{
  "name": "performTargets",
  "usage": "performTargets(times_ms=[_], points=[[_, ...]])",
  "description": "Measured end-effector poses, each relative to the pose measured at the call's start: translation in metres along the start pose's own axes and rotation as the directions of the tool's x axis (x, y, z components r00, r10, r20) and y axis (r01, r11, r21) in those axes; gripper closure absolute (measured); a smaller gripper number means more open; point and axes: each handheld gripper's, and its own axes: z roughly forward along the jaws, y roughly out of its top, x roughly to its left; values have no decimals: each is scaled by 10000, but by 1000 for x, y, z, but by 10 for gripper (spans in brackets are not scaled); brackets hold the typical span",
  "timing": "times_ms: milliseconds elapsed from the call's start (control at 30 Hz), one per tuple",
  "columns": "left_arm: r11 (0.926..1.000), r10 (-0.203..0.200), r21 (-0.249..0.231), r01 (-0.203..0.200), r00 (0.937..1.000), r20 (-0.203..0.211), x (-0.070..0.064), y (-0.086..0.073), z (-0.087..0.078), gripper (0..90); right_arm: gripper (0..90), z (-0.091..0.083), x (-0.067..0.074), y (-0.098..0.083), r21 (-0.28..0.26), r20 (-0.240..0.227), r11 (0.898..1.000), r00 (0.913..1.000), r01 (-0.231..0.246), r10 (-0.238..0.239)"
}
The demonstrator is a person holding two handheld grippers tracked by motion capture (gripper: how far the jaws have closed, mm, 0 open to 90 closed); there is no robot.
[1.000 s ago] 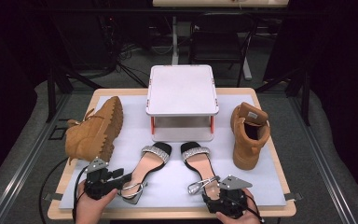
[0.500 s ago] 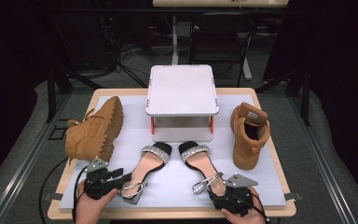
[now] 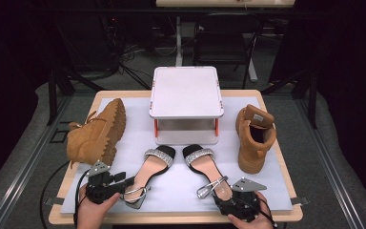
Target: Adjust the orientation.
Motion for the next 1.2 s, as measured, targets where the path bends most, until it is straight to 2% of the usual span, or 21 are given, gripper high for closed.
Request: performTargets(times_ms=[300,500,633,767,967,1033,1100,1200], points=[[10000,3,21,-3,10000,-34,0,0,0,527,349,-8,1,-1,44,58,10000,10000,-49,49],[10000,-30,3,30,10000,-35,0,0,1,524,343,-14,-1,0,-193,39,9998,10000,-17,18],[9999,-63,106,63,10000,5,-1,1,0,531,342,-23,-2,3,-508,-28,9986,9999,-143,141],[10000,-37,-51,37,10000,34,-1,2,-3,547,346,-34,-8,6,-911,133,9953,9994,-319,333],[9993,160,-332,-160,9999,-16,-3,5,-7,570,353,-40,-25,5,-1193,288,9885,9948,-933,973],[9988,287,-385,-286,9996,16,-5,7,-8,566,359,-40,-28,4,-1232,435,9877,9938,-967,1027],[9978,503,-427,-509,9986,-141,-7,9,-8,553,363,-38,-30,4,-1216,523,9878,9932,-974,1044],[9965,814,-159,-816,9966,-122,-11,14,-6,525,378,-36,-31,6,-1114,719,9893,9921,-942,1025]])
